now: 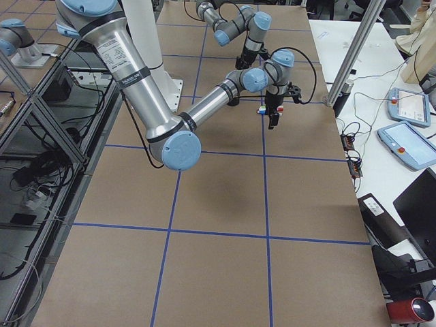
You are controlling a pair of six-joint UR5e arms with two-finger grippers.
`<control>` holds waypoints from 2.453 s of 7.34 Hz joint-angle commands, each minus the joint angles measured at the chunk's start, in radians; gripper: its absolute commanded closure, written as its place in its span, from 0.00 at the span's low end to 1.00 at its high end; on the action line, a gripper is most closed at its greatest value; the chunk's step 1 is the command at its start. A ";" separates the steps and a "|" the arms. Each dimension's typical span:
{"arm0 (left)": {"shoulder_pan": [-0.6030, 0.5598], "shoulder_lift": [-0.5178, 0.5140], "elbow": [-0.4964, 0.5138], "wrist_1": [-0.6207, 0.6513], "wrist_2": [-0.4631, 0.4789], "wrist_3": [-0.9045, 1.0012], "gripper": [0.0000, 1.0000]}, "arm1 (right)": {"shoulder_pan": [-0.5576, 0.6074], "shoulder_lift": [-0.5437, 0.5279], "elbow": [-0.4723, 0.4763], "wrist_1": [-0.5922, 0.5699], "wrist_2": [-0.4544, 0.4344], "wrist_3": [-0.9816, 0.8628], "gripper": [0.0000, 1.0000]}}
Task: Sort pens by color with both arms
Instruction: 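Move the left gripper down over the pen cup toward the yellow highlighter, then lower the left gripper into the cup around the yellow highlighter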
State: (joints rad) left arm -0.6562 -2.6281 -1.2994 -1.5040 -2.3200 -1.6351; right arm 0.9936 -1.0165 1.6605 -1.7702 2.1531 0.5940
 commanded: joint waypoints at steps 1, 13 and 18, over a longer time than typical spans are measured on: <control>0.004 -0.001 0.005 -0.004 -0.004 -0.070 0.43 | -0.003 0.000 -0.001 0.000 -0.002 0.000 0.02; 0.066 0.011 0.000 -0.007 0.001 -0.118 0.50 | -0.021 0.001 -0.005 0.003 -0.004 0.003 0.02; 0.090 0.014 0.000 -0.010 0.001 -0.117 0.56 | -0.024 0.001 -0.007 0.003 -0.004 0.001 0.02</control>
State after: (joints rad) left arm -0.5681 -2.6143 -1.2986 -1.5138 -2.3194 -1.7524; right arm 0.9708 -1.0155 1.6537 -1.7672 2.1491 0.5954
